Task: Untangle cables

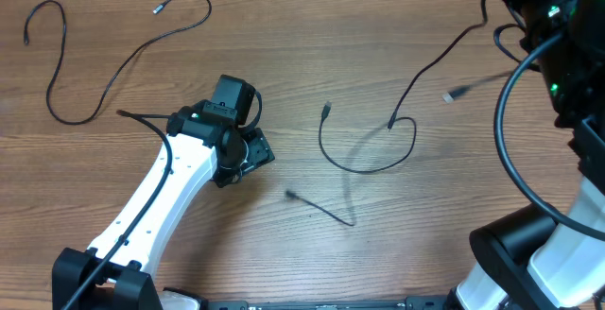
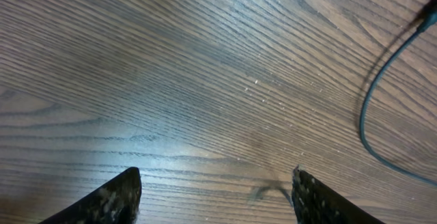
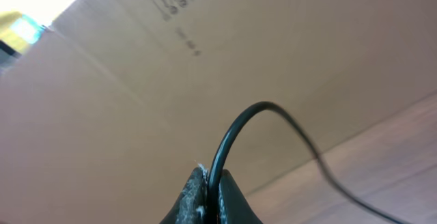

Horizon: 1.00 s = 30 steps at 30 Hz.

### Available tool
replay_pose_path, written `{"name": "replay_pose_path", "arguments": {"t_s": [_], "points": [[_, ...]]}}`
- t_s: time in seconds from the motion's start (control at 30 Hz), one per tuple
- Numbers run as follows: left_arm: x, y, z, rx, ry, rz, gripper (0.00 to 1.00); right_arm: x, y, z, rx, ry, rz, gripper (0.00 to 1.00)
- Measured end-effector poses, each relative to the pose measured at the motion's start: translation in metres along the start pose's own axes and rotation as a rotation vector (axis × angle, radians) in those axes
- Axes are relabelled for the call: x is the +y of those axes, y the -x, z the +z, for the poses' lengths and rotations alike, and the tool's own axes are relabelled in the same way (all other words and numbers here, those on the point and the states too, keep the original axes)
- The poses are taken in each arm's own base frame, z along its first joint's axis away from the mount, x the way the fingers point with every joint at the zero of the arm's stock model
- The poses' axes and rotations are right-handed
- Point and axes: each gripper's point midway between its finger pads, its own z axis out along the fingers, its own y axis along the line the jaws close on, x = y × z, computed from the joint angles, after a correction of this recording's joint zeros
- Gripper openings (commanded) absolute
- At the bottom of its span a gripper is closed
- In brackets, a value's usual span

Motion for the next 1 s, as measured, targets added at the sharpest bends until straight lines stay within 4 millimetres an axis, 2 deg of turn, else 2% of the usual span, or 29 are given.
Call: {"name": "replay_pose_path", "arguments": {"t_s": [0.1,0.17,0.37,0.47,0.53,0.63,0.7,0.83,0.93,1.0], "points": [[-0.002,-0.002,0.000,0.013,-0.013,0.000,0.71,-0.023,-0.009,0.003,0.010,-0.115,0.062,0.04],[-0.003,-0.003,0.000,0.020,-0.020,0.000,0.72,-0.025,-0.012,0.005,0.017,-0.129,0.114,0.04],[-0.011,-0.008,-0.001,0.049,-0.060,0.030,0.72,0.001,-0.038,0.004,0.177,0.012,0.113,0.04],[-0.024,-0.011,-0.002,0.075,-0.139,0.123,0.74,0.004,-0.066,-0.002,0.319,0.060,0.030,0.04],[-0.030,-0.015,-0.007,0.115,-0.199,0.165,0.73,0.007,-0.077,-0.004,0.376,0.091,-0.030,0.04],[-0.042,-0.009,-0.026,0.151,-0.321,0.191,0.69,0.018,-0.098,-0.006,0.479,0.179,-0.132,0.04],[-0.053,0.000,-0.049,0.168,-0.439,0.184,0.68,0.026,-0.120,-0.006,0.581,0.247,-0.201,0.04],[-0.069,0.014,-0.092,0.202,-0.639,0.142,0.78,0.025,-0.156,0.001,0.730,0.280,-0.267,0.04],[-0.071,0.015,-0.107,0.244,-0.726,0.111,0.81,0.021,-0.183,0.006,0.837,0.301,-0.317,0.04],[-0.071,0.011,-0.113,0.280,-0.759,0.092,0.82,0.023,-0.199,0.003,0.913,0.363,-0.358,0.04]]}}
